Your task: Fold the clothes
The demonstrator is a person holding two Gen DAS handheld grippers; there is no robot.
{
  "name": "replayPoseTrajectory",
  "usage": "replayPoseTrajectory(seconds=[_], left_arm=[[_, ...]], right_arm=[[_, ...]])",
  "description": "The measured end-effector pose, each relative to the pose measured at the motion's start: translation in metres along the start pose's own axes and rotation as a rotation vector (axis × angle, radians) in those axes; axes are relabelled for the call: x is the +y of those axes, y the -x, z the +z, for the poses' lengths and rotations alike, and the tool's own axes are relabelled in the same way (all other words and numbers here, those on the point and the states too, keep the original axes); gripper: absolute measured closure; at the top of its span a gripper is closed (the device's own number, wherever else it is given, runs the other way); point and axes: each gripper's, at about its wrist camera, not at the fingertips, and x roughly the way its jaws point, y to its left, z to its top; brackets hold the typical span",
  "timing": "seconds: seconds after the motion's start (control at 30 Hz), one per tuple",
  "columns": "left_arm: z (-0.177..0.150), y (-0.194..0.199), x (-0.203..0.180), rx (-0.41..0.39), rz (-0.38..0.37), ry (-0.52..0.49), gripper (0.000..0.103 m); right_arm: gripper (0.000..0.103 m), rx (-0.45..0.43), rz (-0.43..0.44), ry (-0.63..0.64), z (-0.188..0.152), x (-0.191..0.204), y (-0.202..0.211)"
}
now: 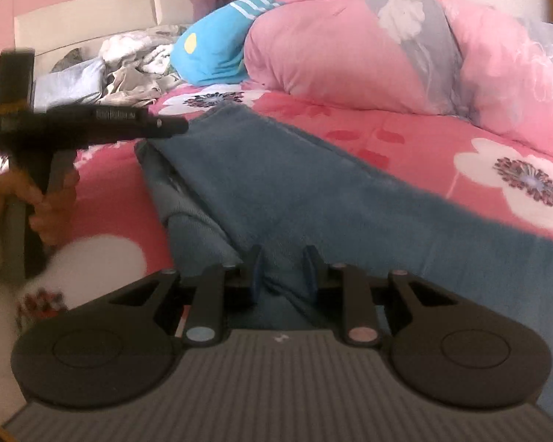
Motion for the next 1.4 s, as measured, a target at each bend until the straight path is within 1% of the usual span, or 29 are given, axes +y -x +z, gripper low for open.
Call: replayPoseTrajectory(seconds=[0.03, 0.1, 0.17, 0.23, 0.27, 0.3, 0.43, 0.47, 0.57, 0.63, 0.7, 0.73, 0.77, 0.83, 0.9, 0.93, 1.0, 1.03, 1.07, 1.13, 1.17, 1.2, 1.3, 1.4], left_arm=[[0.000, 0.000, -0.001, 0.000, 0.002, -0.002, 0.077], [0.000, 0.000, -0.001, 0.000, 0.003, -0.005, 0.077], [0.000, 0.000, -0.001, 0.001, 0.000, -0.002, 0.077], [0.000, 0.000, 0.000, 0.002, -0.004, 0.001, 0.077], [0.000, 0.000, 0.000, 0.002, -0.003, -0.002, 0.076], [0.000, 0.001, 0.000, 0.003, -0.002, -0.004, 0.076], [0.001, 0.000, 0.001, 0.004, -0.003, 0.003, 0.075], [0.000, 0.000, 0.000, 0.004, -0.002, 0.001, 0.074], [0.000, 0.000, -0.001, 0.003, 0.000, -0.005, 0.074], [0.000, 0.000, -0.001, 0.004, -0.005, -0.006, 0.074], [0.000, 0.000, -0.001, 0.004, -0.001, -0.014, 0.073], [0.000, 0.000, -0.001, 0.003, 0.001, -0.014, 0.073], [0.000, 0.000, -0.001, 0.003, 0.002, -0.012, 0.073], [0.000, 0.000, -0.001, 0.004, 0.003, -0.013, 0.073], [0.000, 0.001, -0.001, 0.005, 0.004, -0.013, 0.073], [0.000, 0.001, -0.002, 0.005, 0.004, -0.013, 0.073], [0.000, 0.001, -0.002, 0.004, 0.004, -0.014, 0.073], [-0.001, 0.001, -0.002, 0.005, 0.003, -0.014, 0.073], [-0.001, 0.000, -0.002, 0.009, 0.006, -0.017, 0.072], [-0.001, 0.000, -0.002, 0.012, 0.009, -0.018, 0.072], [-0.001, 0.000, -0.002, 0.012, 0.009, -0.018, 0.072], [-0.001, 0.000, -0.002, 0.013, 0.010, -0.017, 0.072], [-0.001, -0.001, -0.002, 0.013, 0.012, -0.016, 0.072], [0.000, -0.001, -0.001, 0.014, 0.014, -0.015, 0.072]], right_arm=[[0.081, -0.010, 0.013, -0.037, 0.010, -0.004, 0.003], [0.081, -0.071, 0.033, -0.068, 0.025, -0.004, 0.008], [0.081, -0.117, 0.040, -0.071, 0.035, -0.001, 0.006], [0.081, -0.084, 0.067, -0.072, 0.030, 0.005, -0.015], [0.081, -0.025, 0.098, -0.075, 0.020, 0.010, -0.030], [0.081, 0.017, 0.099, -0.071, 0.011, 0.014, -0.044], [0.082, 0.026, 0.105, -0.096, 0.030, 0.013, -0.038], [0.082, 0.017, 0.114, -0.126, 0.036, 0.009, -0.035], [0.082, -0.071, 0.089, -0.106, 0.045, 0.013, -0.029], [0.082, -0.053, 0.092, -0.086, 0.039, 0.020, -0.040], [0.081, 0.031, 0.110, -0.072, 0.025, 0.026, -0.062], [0.081, 0.019, 0.106, -0.070, 0.024, 0.026, -0.062], [0.081, 0.034, 0.109, -0.072, 0.031, 0.025, -0.059], [0.081, 0.043, 0.132, -0.144, 0.049, 0.016, -0.054], [0.081, -0.011, 0.150, -0.192, 0.067, 0.008, -0.049], [0.081, -0.041, 0.133, -0.181, 0.074, 0.008, -0.049], [0.080, -0.065, 0.110, -0.162, 0.080, 0.010, -0.059], [0.080, -0.040, 0.128, -0.174, 0.078, 0.010, -0.071], [0.080, 0.015, 0.150, -0.186, 0.072, 0.011, -0.087], [0.081, 0.094, 0.163, -0.169, 0.059, 0.016, -0.109], [0.081, 0.088, 0.158, -0.130, 0.062, 0.020, -0.105], [0.080, 0.103, 0.157, -0.109, 0.069, 0.021, -0.103], [0.080, 0.075, 0.195, -0.188, 0.092, 0.011, -0.095], [0.080, 0.017, 0.148, -0.191, 0.107, 0.007, -0.105]])
